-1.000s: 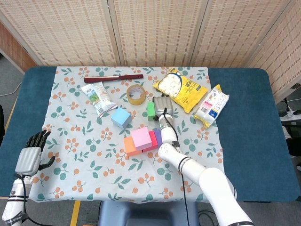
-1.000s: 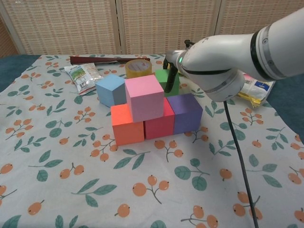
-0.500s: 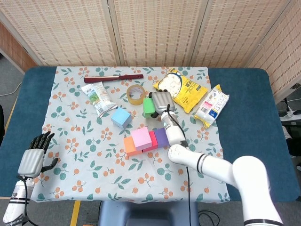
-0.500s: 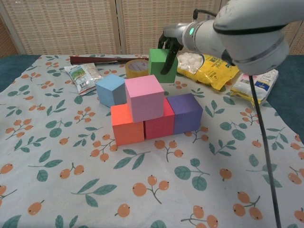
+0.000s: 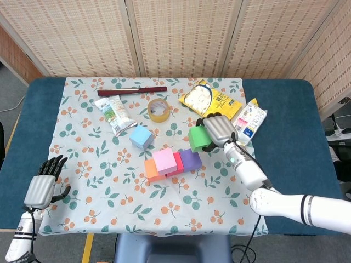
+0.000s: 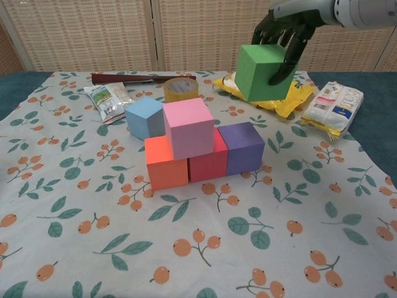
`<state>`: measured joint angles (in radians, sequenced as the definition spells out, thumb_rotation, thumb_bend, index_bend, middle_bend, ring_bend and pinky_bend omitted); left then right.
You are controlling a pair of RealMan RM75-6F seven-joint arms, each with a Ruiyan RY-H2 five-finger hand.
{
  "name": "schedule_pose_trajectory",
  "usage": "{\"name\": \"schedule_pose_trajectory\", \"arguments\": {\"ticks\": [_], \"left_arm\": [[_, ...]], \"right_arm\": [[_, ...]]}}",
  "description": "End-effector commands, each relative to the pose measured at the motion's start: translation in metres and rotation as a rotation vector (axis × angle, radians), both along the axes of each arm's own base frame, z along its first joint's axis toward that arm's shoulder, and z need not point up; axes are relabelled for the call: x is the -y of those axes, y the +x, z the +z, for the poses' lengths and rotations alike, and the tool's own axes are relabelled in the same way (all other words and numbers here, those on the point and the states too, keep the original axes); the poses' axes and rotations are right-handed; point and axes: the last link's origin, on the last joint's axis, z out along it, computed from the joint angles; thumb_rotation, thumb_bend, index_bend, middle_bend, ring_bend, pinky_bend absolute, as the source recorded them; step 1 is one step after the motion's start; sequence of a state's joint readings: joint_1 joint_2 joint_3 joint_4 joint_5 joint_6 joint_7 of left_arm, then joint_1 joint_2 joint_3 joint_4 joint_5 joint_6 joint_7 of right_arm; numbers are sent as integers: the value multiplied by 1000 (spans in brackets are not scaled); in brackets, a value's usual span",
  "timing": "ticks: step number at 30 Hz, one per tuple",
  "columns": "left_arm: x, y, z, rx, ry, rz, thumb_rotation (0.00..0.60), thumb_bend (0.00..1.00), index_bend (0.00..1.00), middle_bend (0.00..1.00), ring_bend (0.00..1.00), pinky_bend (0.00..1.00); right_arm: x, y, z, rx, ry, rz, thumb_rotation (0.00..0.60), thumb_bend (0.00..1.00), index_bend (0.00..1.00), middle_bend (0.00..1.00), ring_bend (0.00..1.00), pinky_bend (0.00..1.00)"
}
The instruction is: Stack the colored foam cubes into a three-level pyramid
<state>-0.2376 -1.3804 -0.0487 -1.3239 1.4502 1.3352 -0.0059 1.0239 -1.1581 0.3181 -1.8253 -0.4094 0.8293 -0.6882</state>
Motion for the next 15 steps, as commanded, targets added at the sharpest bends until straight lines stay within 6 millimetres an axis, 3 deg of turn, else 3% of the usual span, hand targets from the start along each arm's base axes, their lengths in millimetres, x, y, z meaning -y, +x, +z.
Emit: {"name": "schedule_pose_trajectory", "arguments": {"ticks": [1,8,15], "left_arm": [[0,0,1,1,2,-1,600,329,0,9,23,97],[1,0,0,-1,-1,-2,600,330,0,9,22,97],[1,-1,1,1,2,1,600,330,0,9,23,97]], "right_arm": [[-6,-12,-2,-15,37,-9,600,104,647,442,201,192],[-10,-17,-25,5,107,10,600,105,643,442,201,192],[-14,-8,-48,23,151,39,600,105,632,443,201,192]]}}
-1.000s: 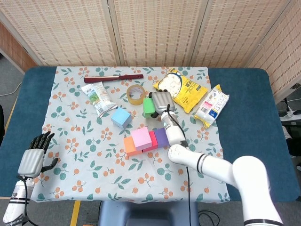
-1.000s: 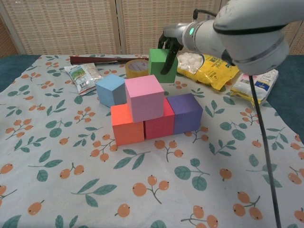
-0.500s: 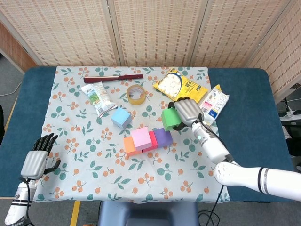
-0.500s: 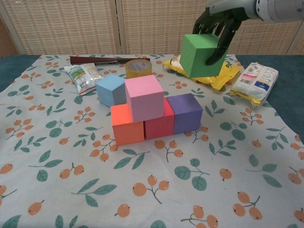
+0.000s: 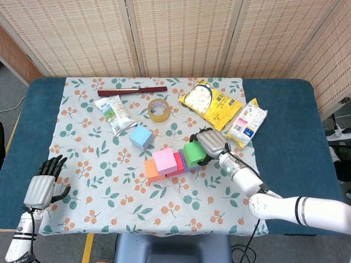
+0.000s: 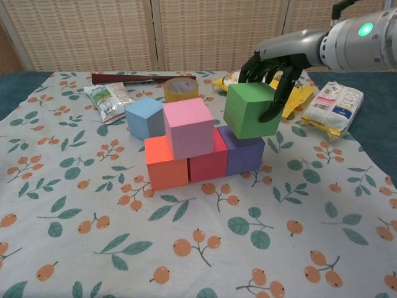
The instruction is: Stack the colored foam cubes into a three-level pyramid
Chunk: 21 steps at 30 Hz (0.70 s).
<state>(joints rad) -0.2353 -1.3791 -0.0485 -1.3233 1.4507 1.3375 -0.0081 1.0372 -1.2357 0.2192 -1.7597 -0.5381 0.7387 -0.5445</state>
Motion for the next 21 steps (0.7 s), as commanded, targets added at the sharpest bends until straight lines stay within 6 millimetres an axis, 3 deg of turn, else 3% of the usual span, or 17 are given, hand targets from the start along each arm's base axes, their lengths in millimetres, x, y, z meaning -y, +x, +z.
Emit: {"name": "schedule_pose_trajectory", "arguments": {"ticks": [1,8,21], "left_arm": [[0,0,0,1,0,0,600,330,0,9,23,97],[0,0,2,3,3,0,600,329,0,9,23,97],[0,0,2,8,3,0,600,330,0,9,23,97]], "right_arm": [[-1,4,-10,4,13,16,600,105,632,443,201,192],[1,15,-22,-3,9,36,600,104,632,442,201,192],[1,30,-26,-39,-15,49,600,104,615,443,201,192]]}}
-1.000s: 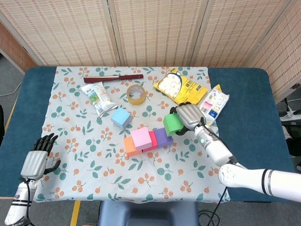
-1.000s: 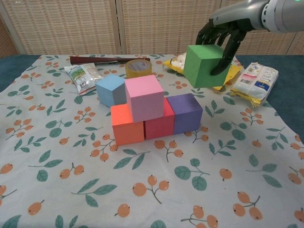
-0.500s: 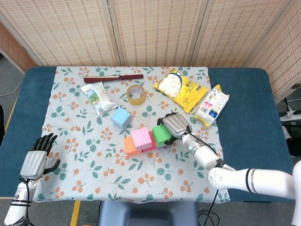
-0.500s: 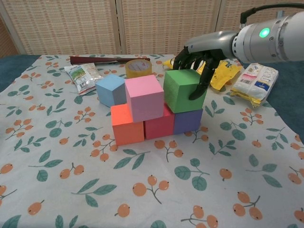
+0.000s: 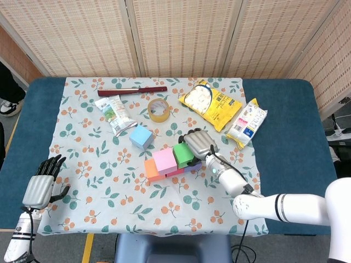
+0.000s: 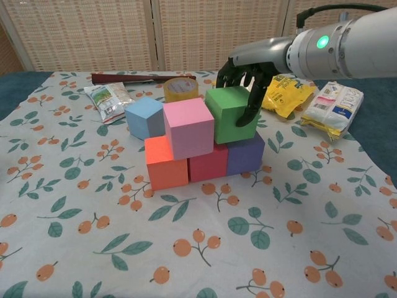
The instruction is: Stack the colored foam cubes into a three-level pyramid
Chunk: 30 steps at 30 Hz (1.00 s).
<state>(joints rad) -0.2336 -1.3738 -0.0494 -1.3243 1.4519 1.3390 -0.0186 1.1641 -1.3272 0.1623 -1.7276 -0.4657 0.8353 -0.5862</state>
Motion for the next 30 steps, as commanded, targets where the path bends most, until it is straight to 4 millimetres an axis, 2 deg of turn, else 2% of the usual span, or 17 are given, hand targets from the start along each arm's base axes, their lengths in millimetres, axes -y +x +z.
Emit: {"name": "schedule_pose_trajectory", "arguments": {"ticks": [1,23,30], "left_arm": [[0,0,0,1,1,-1,600,330,0,9,23,97],[1,1,1,5,-6,-3,600,328,0,9,22,97],[2,0,1,6,-8,-2,600,329,0,9,23,97]], "right_arm": [[-1,3,-2,-9,0,2,600,104,615,443,201,192],[-1,8,-9,-44,-9,-8,600,104,578,443,201,192],[-1,7,-9,-51,-6,-17,600,104,480,427,197,192]]}}
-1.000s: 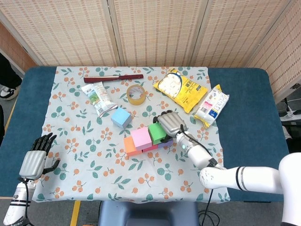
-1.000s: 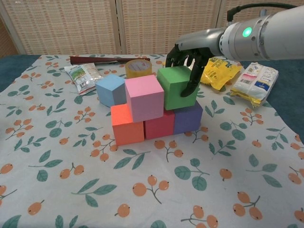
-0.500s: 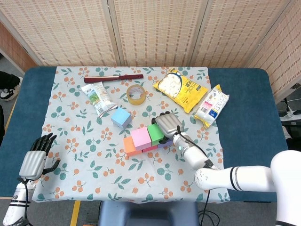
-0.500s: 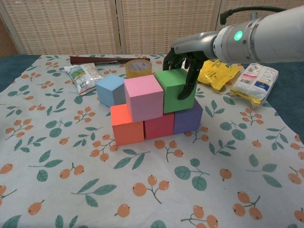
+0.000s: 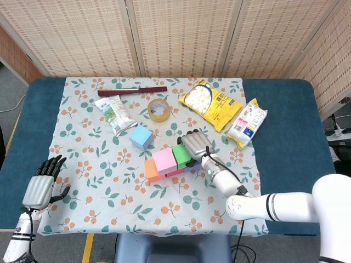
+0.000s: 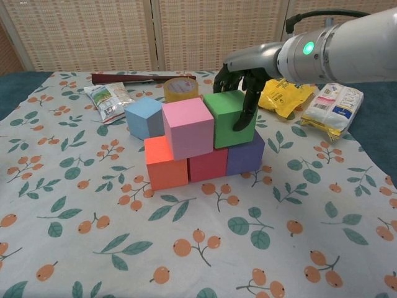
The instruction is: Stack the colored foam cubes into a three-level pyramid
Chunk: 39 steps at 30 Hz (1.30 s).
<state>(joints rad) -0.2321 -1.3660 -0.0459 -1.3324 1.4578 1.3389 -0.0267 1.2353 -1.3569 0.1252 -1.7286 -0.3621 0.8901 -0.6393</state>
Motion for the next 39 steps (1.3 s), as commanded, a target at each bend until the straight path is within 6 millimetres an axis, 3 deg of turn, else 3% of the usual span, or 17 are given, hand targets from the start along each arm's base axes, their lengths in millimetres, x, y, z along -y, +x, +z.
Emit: {"name": "schedule_pose_trajectory", "arguments": {"ticks": [1,13,31,39], "left_arm": [[0,-1,0,-1,-2,0,600,329,0,9,23,97],[1,1,1,6,-1,-6,600,328,0,8,22,98],[1,0,2,9,2,-7,600,328,0,8,23,98],[1,0,2,10,4,-8,600,328,0,8,23,97]], "right_arm": [[0,0,0,-2,3,-2,600,104,470,420,195,192],[-1,1,-3,-17,6,-6,600,104,288,295,152,192],[-5,5,-2,-11,9,-1,600,104,190,257,140,192],[-7,4,0,-12,23,3,600,104,62,207,109,192]]}}
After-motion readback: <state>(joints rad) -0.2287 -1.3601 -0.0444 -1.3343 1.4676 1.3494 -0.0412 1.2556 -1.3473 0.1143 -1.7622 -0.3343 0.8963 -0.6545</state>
